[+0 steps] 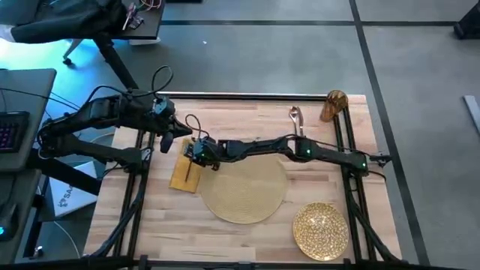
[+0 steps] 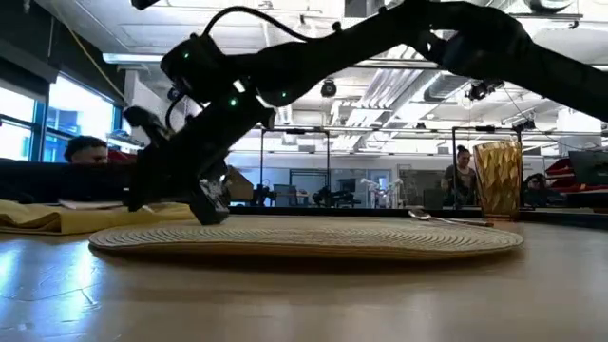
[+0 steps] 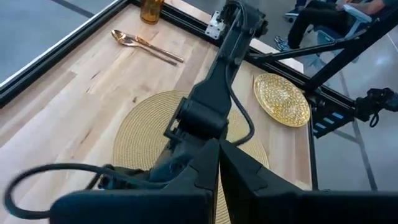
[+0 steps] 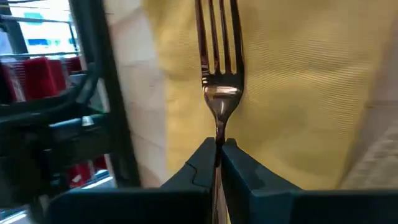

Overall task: Set table place
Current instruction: Put the brown fork on the yellow napkin, then put the yellow plate on the brown placemat

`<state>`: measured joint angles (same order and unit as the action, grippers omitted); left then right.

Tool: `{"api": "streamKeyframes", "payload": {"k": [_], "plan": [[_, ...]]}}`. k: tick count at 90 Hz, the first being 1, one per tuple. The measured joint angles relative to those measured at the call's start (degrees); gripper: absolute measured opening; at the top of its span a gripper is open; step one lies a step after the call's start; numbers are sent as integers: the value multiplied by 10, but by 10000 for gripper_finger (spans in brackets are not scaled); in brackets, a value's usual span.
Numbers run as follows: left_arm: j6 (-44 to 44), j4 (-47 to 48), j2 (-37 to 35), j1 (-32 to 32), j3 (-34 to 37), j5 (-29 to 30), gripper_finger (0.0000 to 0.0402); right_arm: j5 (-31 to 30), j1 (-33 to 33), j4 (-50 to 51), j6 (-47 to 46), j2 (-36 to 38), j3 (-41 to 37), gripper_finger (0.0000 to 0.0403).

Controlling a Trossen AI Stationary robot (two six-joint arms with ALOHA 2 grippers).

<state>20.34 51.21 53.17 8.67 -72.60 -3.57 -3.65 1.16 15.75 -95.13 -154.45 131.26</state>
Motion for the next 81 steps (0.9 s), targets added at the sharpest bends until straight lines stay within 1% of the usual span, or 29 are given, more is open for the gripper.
{"api": "streamKeyframes", "payload": {"k": [10, 19, 27, 38, 49, 60, 65, 70, 81], "plan": [[0, 0, 0, 0, 0, 0, 0, -4, -1, -1, 0, 1, 0, 3], [0, 0, 0, 0, 0, 0, 0, -3, -2, 2, 7, 0, -1, 22], [0, 0, 0, 0, 0, 0, 0, 0, -2, 0, 10, 0, -1, 55], [5, 0, 0, 0, 0, 0, 0, 9, -2, -6, 19, 0, -1, 119], [11, 0, 0, 0, 0, -2, 0, 29, 0, -7, 80, 1, 1, 185], [21, 0, 0, 0, 0, -7, 0, 88, 10, 13, 154, 13, 11, 234], [21, 0, 0, -1, 0, -7, 0, 110, 16, 41, 190, 29, 14, 246], [21, 0, 0, -1, 0, -7, 0, 114, 20, 81, 226, 49, 14, 252], [21, -1, 0, -1, 0, -7, 0, 113, 32, 210, 334, 103, 14, 252]]}}
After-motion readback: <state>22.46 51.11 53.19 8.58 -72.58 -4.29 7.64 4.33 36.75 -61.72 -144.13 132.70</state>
